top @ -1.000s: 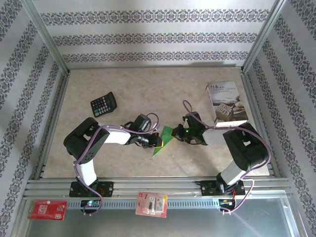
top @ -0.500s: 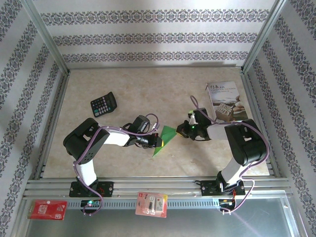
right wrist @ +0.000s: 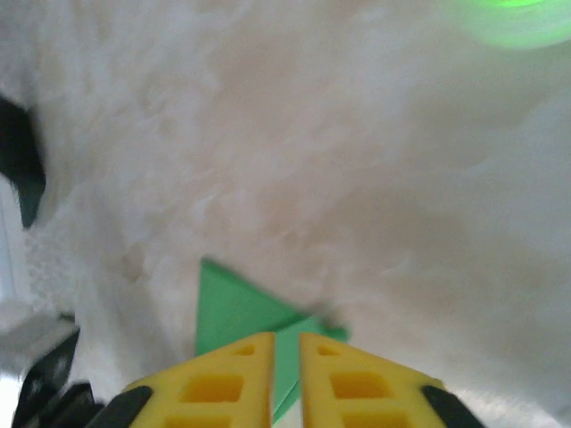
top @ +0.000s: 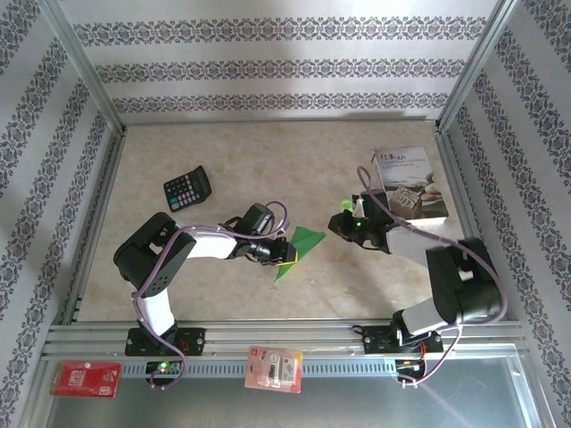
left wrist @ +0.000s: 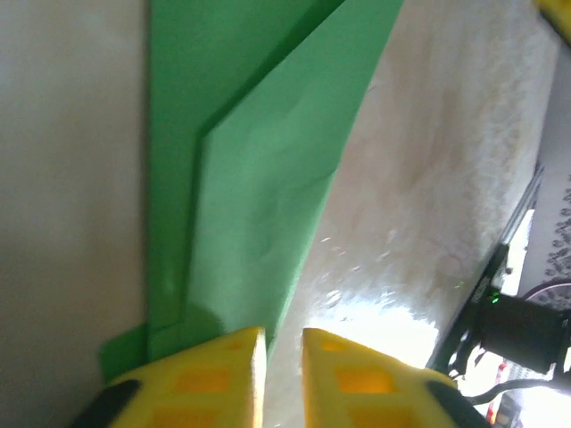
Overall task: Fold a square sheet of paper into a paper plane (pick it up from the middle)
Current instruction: Turn over a paper plane at the center of the table.
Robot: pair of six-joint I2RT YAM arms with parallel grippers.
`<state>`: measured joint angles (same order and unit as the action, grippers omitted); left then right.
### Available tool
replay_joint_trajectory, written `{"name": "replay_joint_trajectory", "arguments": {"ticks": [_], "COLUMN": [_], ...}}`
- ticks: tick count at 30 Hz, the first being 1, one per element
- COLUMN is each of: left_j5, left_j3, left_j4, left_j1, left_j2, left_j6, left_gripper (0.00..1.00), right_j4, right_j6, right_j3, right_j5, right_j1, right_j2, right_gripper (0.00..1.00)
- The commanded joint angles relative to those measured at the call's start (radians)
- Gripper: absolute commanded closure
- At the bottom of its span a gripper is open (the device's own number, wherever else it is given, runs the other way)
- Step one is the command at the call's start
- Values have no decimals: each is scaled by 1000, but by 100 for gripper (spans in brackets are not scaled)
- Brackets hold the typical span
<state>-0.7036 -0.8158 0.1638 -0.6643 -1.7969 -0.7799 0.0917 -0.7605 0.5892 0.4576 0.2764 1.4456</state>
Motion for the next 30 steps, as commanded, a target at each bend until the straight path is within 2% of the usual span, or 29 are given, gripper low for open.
{"name": "replay_joint_trajectory", "arguments": {"ticks": [1, 5, 8, 9, 11, 17, 22, 30], "left_j5": [-12, 47, 89, 103, 131, 181, 161, 141], "left_j3": [-17, 71, 99, 86, 69, 110, 135, 159], "left_j4": [11, 15, -50, -101, -175, -195, -166, -145], "left_j1": [29, 113, 169, 173, 173, 183, 189, 193], "left_j2": [94, 199, 240, 242, 244, 262, 246, 234], "left_j6": [-47, -62, -45, -21, 15, 31, 28, 26], "left_gripper": [75, 69, 67, 66, 64, 58, 57, 56], "right_j4": [-112, -160, -220, -242, -278, -296, -343, -434], "right_j6": [47, 0, -39, -52, -92, -177, -206, -213], "right_j3": [-32, -42, 0, 17, 52, 156, 235, 281], "right_j5": [-130, -279, -414, -458, -542, -648, -707, -818], "right_j1": [97, 228, 332, 364, 425, 543, 587, 608], "right_j2": [-101, -162, -138, -122, -82, 62, 165, 225], "right_gripper": [78, 67, 60, 52, 43, 22, 16, 15]}}
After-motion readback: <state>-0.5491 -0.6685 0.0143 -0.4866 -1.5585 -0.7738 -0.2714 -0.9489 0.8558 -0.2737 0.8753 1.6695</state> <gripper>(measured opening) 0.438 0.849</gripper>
